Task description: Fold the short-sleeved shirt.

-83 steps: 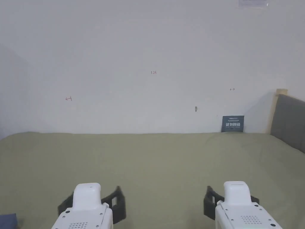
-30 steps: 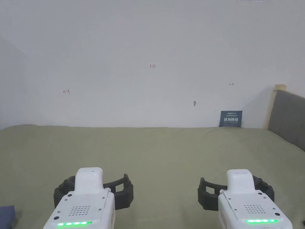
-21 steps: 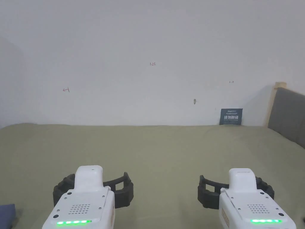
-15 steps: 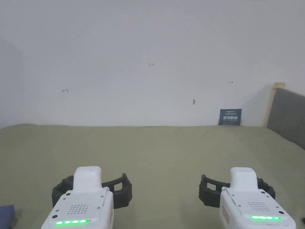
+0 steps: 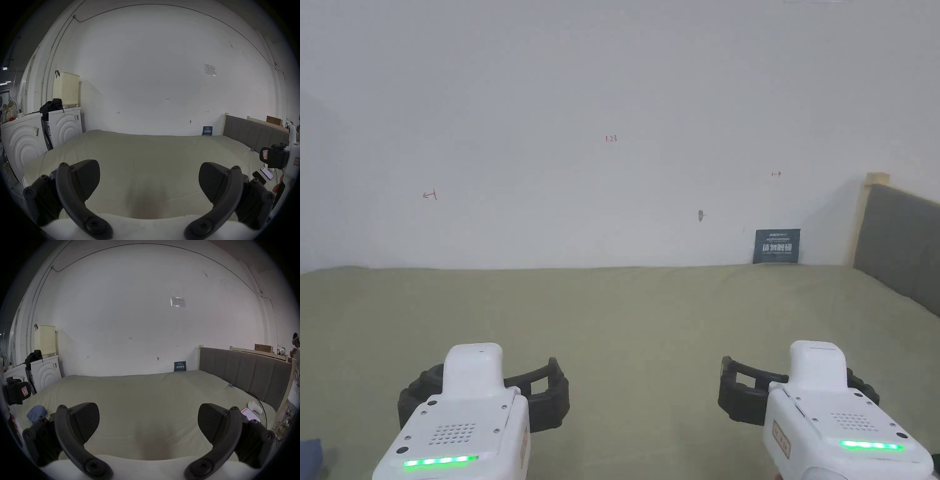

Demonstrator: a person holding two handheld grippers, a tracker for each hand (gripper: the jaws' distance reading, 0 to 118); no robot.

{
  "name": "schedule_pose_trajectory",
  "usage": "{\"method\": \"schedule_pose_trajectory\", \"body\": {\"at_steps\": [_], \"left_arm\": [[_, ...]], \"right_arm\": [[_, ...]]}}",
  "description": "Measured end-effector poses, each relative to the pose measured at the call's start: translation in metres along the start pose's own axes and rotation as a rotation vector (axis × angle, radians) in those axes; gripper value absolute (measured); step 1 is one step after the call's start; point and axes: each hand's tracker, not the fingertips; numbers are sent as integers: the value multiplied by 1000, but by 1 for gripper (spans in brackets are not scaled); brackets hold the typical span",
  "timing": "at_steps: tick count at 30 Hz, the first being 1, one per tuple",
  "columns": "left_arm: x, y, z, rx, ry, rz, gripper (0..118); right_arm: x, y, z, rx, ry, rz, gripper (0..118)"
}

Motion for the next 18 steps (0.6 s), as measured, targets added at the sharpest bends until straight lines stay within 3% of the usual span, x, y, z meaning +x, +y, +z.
{"method": "schedule_pose_trajectory", "body": {"at_steps": [18], "left_arm": [[3, 5, 0, -18, -10, 10, 118]], "right_arm": [[11, 17, 5, 8, 54, -47, 118]]}}
